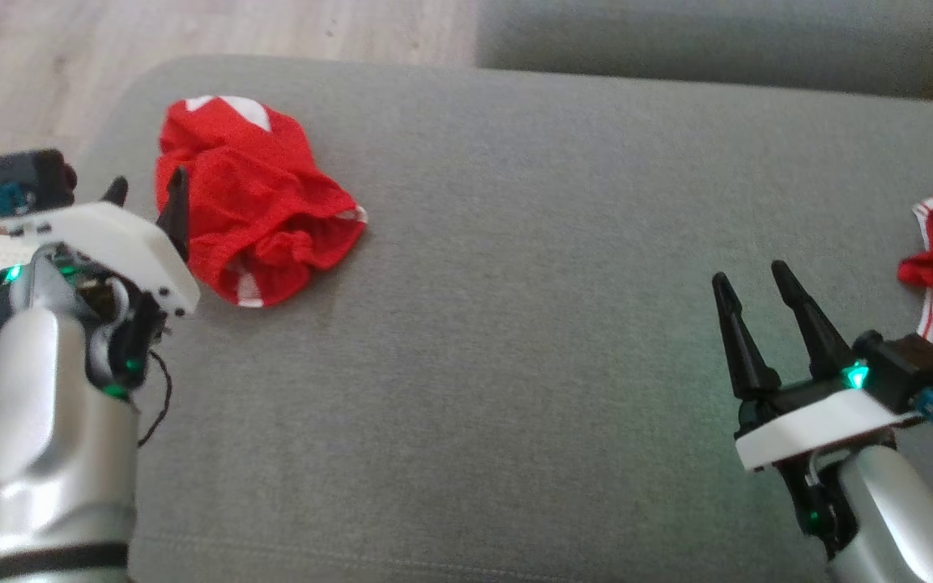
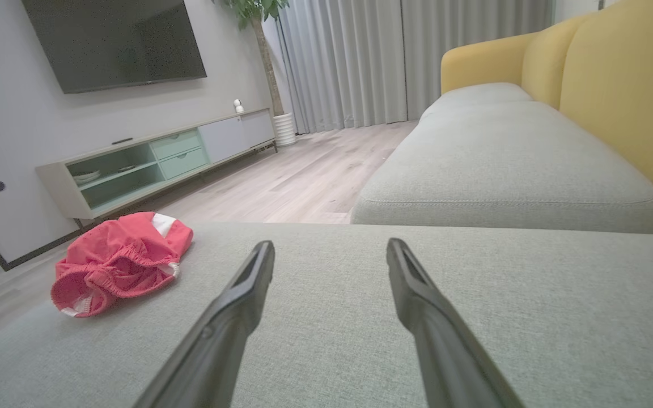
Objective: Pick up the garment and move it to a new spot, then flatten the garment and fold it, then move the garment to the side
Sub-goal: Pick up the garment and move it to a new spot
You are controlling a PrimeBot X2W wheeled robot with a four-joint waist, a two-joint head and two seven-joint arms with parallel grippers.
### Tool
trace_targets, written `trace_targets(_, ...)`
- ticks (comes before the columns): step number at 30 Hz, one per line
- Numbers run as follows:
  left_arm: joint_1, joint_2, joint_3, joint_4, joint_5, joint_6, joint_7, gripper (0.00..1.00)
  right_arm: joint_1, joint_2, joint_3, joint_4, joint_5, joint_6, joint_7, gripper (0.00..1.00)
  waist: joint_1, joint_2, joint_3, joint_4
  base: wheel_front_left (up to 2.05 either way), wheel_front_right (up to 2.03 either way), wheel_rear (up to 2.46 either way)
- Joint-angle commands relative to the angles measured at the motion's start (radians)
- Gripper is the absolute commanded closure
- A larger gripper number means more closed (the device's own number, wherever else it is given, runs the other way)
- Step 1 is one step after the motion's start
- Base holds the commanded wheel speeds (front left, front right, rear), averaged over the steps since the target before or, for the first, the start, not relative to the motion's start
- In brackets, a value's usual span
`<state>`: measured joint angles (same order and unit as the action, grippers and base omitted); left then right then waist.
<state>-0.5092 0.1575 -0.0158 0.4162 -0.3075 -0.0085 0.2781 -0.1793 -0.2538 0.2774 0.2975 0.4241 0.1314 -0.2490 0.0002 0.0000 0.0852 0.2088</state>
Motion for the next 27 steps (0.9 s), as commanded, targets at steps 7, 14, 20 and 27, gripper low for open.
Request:
trace_targets(7, -0.185, 0.091, 0.055, 0.276, -0.042, -0.004, 0.154, 0.00, -0.094, -0.029, 0.051, -0.038, 0.034, -0.001, -0.005, 0.00, -0.0002, 0.0000, 0.109, -0.115, 0.00, 0.00, 0.00)
trace_targets(14, -0.232, 0.109, 0.032, 0.465, -0.054, -0.040, 0.247, 0.00, -0.126, -0.047, 0.060, -0.027, 0.058, -0.001, -0.009, 0.00, -0.0002, 0.0000, 0.165, -0.163, 0.00, 0.00, 0.00)
trace_targets(20, -0.249, 0.118, 0.026, 0.528, -0.056, -0.042, 0.238, 0.79, -0.133, -0.054, 0.059, -0.016, 0.068, -0.001, -0.011, 0.00, -0.0002, 0.0000, 0.168, -0.171, 0.00, 0.00, 0.00)
trace_targets(27, -0.283, 0.143, -0.007, 0.551, -0.041, -0.076, 0.182, 1.00, -0.128, -0.044, 0.058, 0.001, 0.067, -0.001, -0.012, 0.00, -0.0002, 0.0000, 0.109, -0.162, 0.00, 0.00, 0.00)
